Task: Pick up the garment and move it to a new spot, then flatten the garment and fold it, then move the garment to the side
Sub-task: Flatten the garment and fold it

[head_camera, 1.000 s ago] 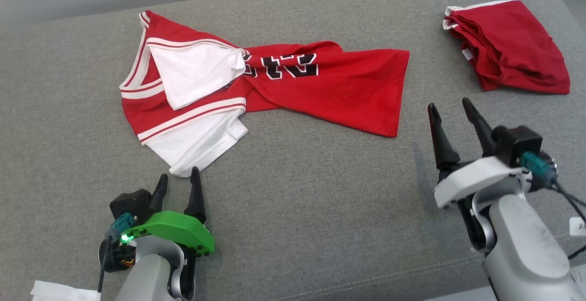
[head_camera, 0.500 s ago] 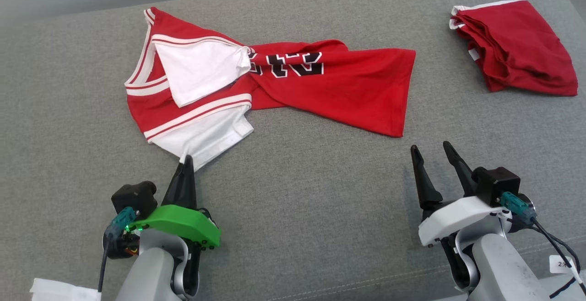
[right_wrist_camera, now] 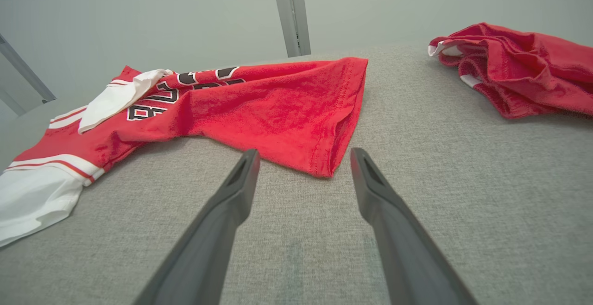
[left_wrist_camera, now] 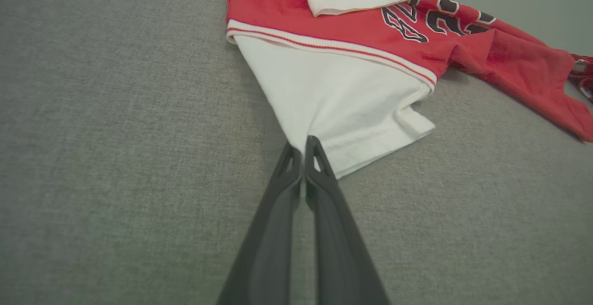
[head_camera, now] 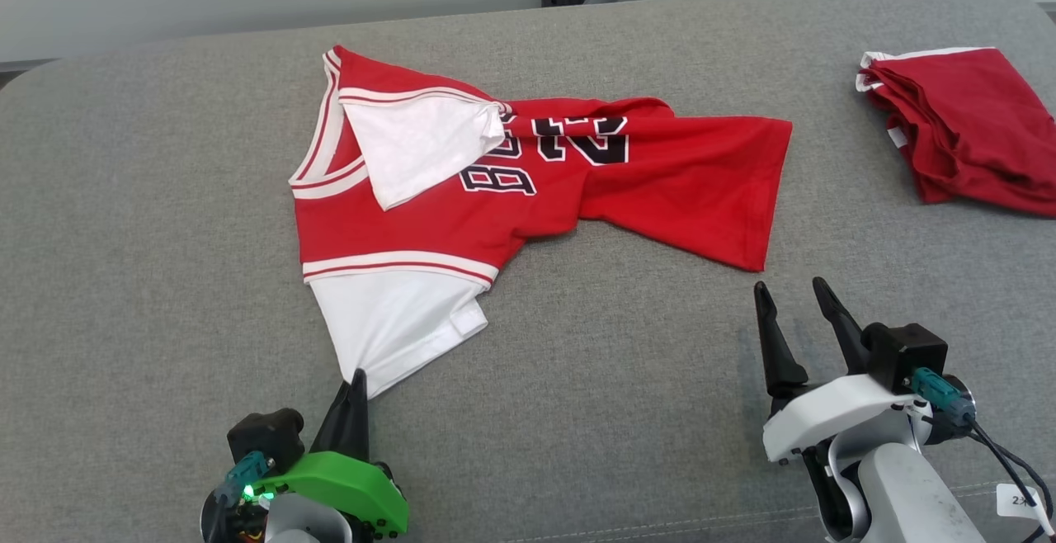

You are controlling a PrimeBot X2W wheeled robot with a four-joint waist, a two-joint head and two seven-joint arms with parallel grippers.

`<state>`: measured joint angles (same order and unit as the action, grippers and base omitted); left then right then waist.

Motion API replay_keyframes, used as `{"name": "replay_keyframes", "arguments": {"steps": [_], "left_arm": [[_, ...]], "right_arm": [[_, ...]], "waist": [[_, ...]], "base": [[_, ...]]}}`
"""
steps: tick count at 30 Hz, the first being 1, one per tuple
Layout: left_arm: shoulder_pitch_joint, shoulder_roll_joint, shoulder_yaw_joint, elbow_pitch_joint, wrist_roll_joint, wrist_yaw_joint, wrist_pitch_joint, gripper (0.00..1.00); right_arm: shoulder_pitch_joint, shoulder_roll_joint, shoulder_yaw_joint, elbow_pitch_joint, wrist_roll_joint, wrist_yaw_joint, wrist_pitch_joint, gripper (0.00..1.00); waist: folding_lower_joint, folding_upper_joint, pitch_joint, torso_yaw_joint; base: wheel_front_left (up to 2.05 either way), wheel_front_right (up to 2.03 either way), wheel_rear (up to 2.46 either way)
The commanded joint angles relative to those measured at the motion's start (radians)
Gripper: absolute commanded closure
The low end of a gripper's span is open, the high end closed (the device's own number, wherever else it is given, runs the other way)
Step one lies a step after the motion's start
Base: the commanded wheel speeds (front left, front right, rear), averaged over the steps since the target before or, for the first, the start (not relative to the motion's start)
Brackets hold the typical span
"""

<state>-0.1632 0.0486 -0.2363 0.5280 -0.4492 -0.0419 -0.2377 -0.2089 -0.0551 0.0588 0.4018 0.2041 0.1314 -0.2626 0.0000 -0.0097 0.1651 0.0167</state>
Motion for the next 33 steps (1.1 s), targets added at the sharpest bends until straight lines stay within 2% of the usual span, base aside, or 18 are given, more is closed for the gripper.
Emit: {"name": "replay_keyframes", "arguments": {"steps": [1,2,8,25,33], "left_arm": [[0.001,0.004,-0.001,0.01,-0.016,0.009,-0.001,0.42],[-0.002,0.004,-0.002,0.014,-0.018,0.013,-0.003,0.0],[-0.017,0.014,0.025,-0.001,0.0,0.033,-0.022,0.0],[0.074,0.012,0.052,-0.228,0.164,0.051,-0.028,0.0],[0.136,0.006,0.077,-0.286,0.167,0.063,-0.028,0.0]], "right_arm": [[0.011,0.0,0.003,-0.006,-0.002,-0.002,-0.003,0.0],[0.01,0.001,0.004,-0.009,-0.002,-0.002,-0.003,0.0],[0.027,0.003,-0.019,-0.05,-0.012,-0.002,-0.003,0.0],[0.117,0.004,-0.055,-0.222,-0.068,-0.002,-0.003,0.0],[0.171,0.004,-0.042,-0.262,-0.048,-0.002,-0.003,0.0]], "waist": [[0.0,0.0097,-0.01,0.004],[0.0,0.0097,-0.012,0.002],[0.0,0.0097,-0.028,-0.013],[0.0,0.0097,-0.129,-0.026],[0.0,0.0097,-0.162,-0.017]], "base": [[0.0,0.0,0.0],[0.0,0.0,0.0],[0.0,0.0,0.0],[0.0,0.0,0.0],[0.0,0.0,0.0]]}}
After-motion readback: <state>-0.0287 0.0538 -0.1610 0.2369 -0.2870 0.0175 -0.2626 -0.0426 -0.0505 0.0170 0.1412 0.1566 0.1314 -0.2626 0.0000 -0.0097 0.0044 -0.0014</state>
